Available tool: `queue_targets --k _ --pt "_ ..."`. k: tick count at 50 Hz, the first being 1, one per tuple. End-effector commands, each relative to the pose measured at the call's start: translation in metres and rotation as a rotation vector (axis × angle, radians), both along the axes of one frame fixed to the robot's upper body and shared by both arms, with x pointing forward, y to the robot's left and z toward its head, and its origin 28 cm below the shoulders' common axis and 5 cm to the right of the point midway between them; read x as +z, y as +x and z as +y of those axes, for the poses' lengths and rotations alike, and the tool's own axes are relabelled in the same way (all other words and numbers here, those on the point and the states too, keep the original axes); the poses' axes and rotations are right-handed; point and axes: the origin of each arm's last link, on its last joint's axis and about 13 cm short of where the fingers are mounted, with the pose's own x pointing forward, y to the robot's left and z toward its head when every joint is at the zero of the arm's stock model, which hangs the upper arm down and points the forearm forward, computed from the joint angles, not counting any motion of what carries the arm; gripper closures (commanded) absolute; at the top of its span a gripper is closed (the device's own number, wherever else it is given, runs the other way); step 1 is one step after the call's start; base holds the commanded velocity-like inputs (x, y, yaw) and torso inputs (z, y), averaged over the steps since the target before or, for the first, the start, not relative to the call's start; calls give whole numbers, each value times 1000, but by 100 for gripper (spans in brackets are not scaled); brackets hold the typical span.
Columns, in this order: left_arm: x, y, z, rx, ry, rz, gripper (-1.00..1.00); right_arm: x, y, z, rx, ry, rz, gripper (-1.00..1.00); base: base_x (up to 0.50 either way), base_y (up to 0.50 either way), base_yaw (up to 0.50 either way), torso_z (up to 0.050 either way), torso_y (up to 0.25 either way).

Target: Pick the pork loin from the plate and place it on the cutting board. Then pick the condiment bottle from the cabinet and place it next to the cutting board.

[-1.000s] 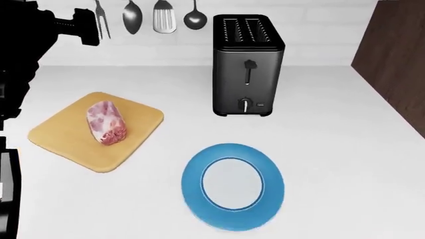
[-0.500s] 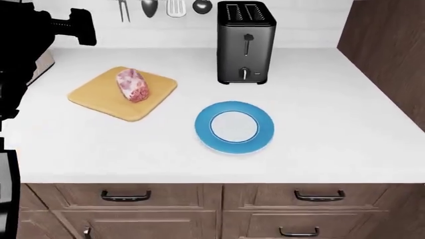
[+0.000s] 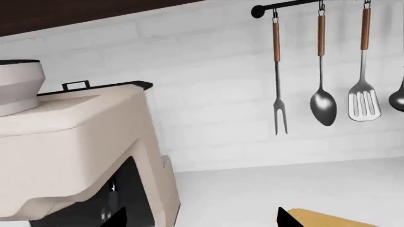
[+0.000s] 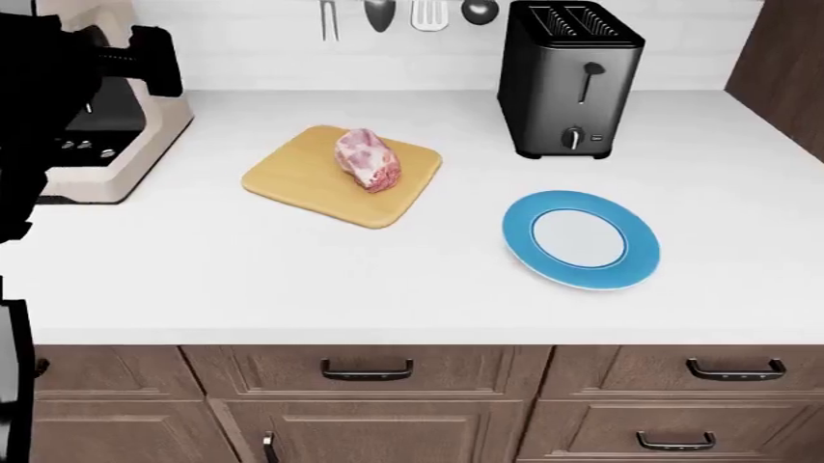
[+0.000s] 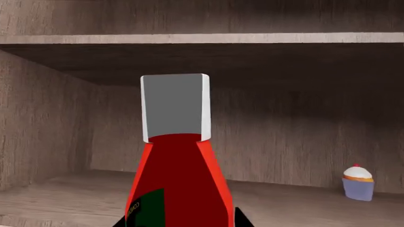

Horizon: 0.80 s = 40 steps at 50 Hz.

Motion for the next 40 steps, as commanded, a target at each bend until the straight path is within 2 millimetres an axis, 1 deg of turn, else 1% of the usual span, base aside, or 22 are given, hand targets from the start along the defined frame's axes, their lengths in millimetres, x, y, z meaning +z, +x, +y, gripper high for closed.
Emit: queue_targets --k 1,9,13,17,20,27,33,36,40 --pt "0 -7 -2 -15 -8 -7 -100 -9 8 -2 36 21 2 100 0 0 0 0 0" --pt "3 -25 -4 -41 -47 -49 -100 -31 28 -4 95 55 3 100 0 0 0 0 0" --pt "0 -33 -4 -45 -64 -63 -100 -47 40 -2 137 73 -16 100 0 0 0 0 0" --pt "-11 -37 -4 -35 -67 -65 -100 -67 54 3 192 93 -9 100 0 0 0 0 0" --pt "-13 -40 -3 -30 -87 -70 -100 -79 61 7 212 103 -3 100 0 0 0 0 0" --pt "-18 -46 -1 -6 -114 -80 -100 -105 74 12 213 118 9 100 0 0 0 0 0" --pt "-26 -53 -1 33 -112 -108 -100 -135 87 25 256 121 26 100 0 0 0 3 2" --pt "-31 -59 -2 39 -117 -106 -100 -148 91 30 277 120 48 100 0 0 0 0 0" --pt "-34 -71 -3 47 -126 -120 -100 -159 94 32 276 115 67 100 0 0 0 0 0"
